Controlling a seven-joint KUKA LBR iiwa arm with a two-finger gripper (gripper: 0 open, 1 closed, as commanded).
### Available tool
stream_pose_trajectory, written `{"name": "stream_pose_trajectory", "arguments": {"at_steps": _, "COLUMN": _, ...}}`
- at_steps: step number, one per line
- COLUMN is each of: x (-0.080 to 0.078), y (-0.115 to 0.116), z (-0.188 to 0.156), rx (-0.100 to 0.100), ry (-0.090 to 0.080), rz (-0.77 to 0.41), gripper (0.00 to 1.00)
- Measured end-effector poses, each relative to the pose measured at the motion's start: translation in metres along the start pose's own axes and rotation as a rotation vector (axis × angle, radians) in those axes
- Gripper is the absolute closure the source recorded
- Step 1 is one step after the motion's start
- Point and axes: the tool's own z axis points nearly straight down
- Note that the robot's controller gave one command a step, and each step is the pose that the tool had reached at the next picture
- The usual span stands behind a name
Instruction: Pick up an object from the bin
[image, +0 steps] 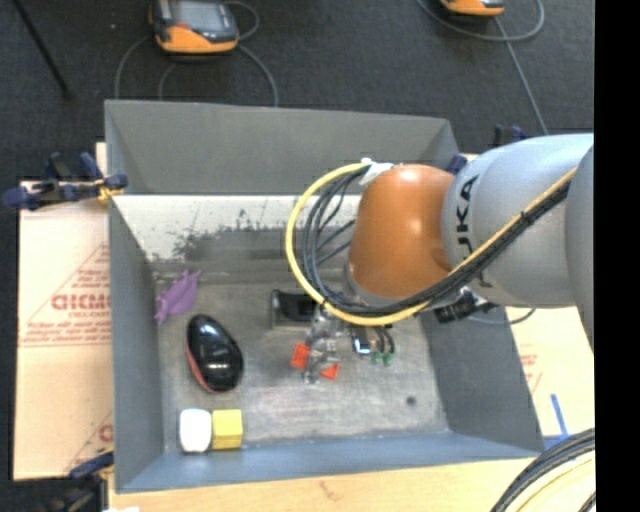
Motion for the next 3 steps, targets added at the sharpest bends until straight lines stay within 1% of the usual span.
{"name": "stream_pose_trajectory", "arguments": {"at_steps": 1, "x": -0.017, "y": 0.016, "z": -0.012, "rx": -0.001, "ry": -0.002, "rz": 0.008, "gripper": 1.00}}
{"name": "stream_pose_trajectory", "arguments": {"at_steps": 2, "x": -0.015, "y": 0.005, "z": -0.044, "rx": -0.001, "ry": 0.000, "rz": 0.006, "gripper": 1.00}}
{"name": "stream_pose_trajectory", "arguments": {"at_steps": 3, "x": -0.015, "y": 0.000, "z": -0.052, "rx": 0.000, "ry": -0.002, "rz": 0.006, "gripper": 1.00}}
